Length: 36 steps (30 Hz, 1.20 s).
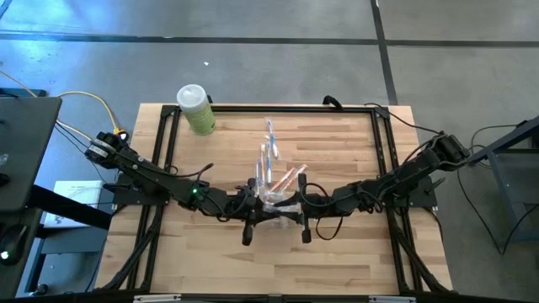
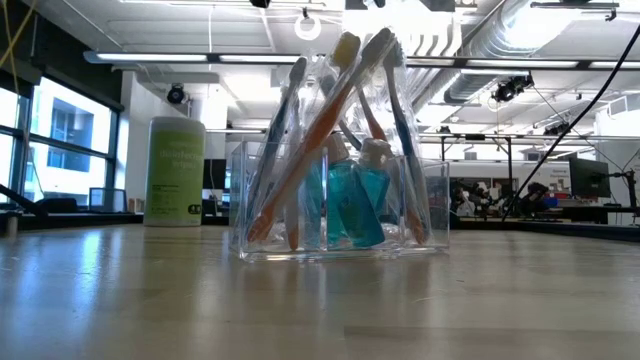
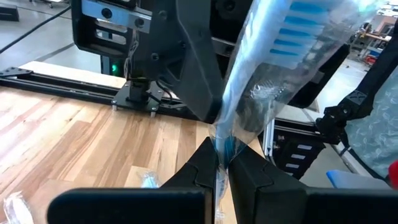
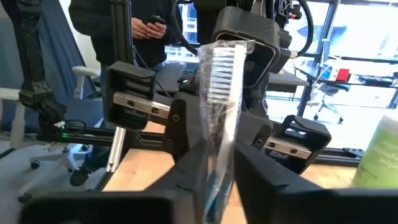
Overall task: Pick & Place toothbrushing station
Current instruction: Put the blue toothbrush into the transparent organizer
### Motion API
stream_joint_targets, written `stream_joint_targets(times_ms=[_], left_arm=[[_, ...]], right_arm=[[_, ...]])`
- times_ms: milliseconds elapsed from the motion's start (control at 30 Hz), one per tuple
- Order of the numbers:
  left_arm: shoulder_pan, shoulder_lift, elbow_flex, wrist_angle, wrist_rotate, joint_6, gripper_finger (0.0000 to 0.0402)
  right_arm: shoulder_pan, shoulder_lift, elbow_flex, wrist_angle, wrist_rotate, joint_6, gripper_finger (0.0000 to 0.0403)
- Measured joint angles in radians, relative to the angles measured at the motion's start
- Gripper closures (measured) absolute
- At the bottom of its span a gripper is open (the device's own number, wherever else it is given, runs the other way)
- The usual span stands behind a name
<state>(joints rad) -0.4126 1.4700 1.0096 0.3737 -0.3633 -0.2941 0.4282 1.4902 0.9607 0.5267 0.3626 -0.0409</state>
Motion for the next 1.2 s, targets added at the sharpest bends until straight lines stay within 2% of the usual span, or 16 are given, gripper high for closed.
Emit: stream_joint_targets(times_ms=[133,300,600,833,1200], left_arm=[[0.000,0.000,0.000,0.000,0.000,0.003,0.0388],[0.000,0.000,0.000,0.004,0.044,0.066,0.0381],[-0.032,0.001,0.000,0.035,0.044,0.205,0.0313],[-0.039,0.001,0.000,0.042,0.048,0.218,0.0282],[-0.067,0.001,0.000,0.041,0.047,0.218,0.0280]], right_arm=[[0.000,0.000,0.000,0.005,0.003,-0.013,0.0389],[-0.004,0.000,0.000,0.005,-0.005,-0.014,0.0392],[0.000,0.000,0.000,0.009,-0.005,-0.047,0.0401],[0.041,0.000,0.000,0.054,0.016,-0.136,0.0402],[0.178,0.000,0.000,0.087,0.348,-0.349,0.0401]])
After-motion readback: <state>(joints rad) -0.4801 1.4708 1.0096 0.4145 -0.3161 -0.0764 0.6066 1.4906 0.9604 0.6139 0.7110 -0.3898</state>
